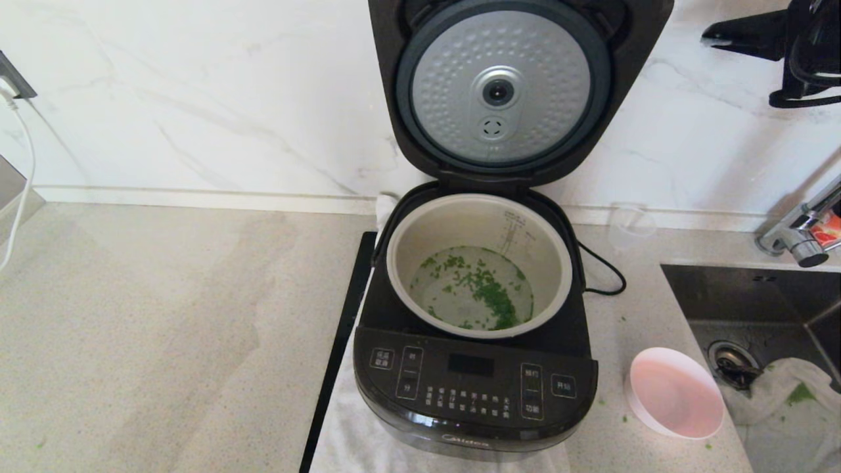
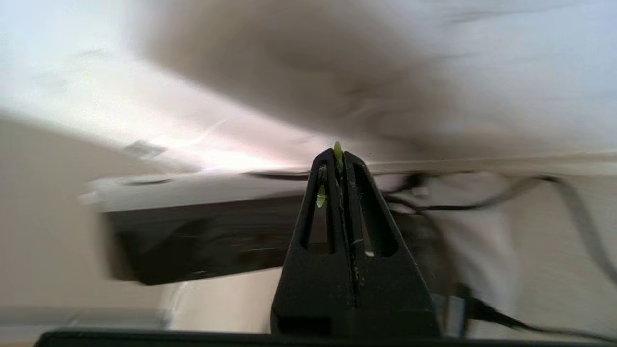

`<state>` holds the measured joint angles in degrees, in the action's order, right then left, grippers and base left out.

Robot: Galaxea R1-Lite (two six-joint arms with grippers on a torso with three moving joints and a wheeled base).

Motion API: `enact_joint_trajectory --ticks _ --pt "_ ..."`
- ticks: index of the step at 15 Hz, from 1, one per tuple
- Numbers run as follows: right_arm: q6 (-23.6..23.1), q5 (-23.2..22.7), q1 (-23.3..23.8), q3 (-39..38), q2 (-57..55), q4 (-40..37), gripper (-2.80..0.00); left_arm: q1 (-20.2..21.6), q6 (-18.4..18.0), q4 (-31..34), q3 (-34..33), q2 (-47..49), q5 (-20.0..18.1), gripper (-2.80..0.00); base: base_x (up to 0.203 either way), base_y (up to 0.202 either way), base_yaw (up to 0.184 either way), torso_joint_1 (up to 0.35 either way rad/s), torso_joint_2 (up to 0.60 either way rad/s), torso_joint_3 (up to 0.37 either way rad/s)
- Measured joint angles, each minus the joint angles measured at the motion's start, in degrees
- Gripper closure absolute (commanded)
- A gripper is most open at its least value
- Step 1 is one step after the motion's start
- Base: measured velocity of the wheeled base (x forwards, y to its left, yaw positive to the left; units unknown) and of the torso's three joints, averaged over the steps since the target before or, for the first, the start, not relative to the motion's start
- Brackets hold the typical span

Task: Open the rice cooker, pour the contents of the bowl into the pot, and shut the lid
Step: Close the rice cooker

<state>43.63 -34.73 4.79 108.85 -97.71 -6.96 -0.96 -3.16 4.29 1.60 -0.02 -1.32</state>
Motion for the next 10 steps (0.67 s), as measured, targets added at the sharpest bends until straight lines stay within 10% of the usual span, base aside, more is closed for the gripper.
enact_joint_trajectory --ticks 10 --pt "4.63 -8.76 -6.16 1.77 -7.72 20.53 0.00 0.00 0.00 0.00 0.00 0.00 0.00 0.00 0.000 0.000 0.000 0.000 0.00 0.000"
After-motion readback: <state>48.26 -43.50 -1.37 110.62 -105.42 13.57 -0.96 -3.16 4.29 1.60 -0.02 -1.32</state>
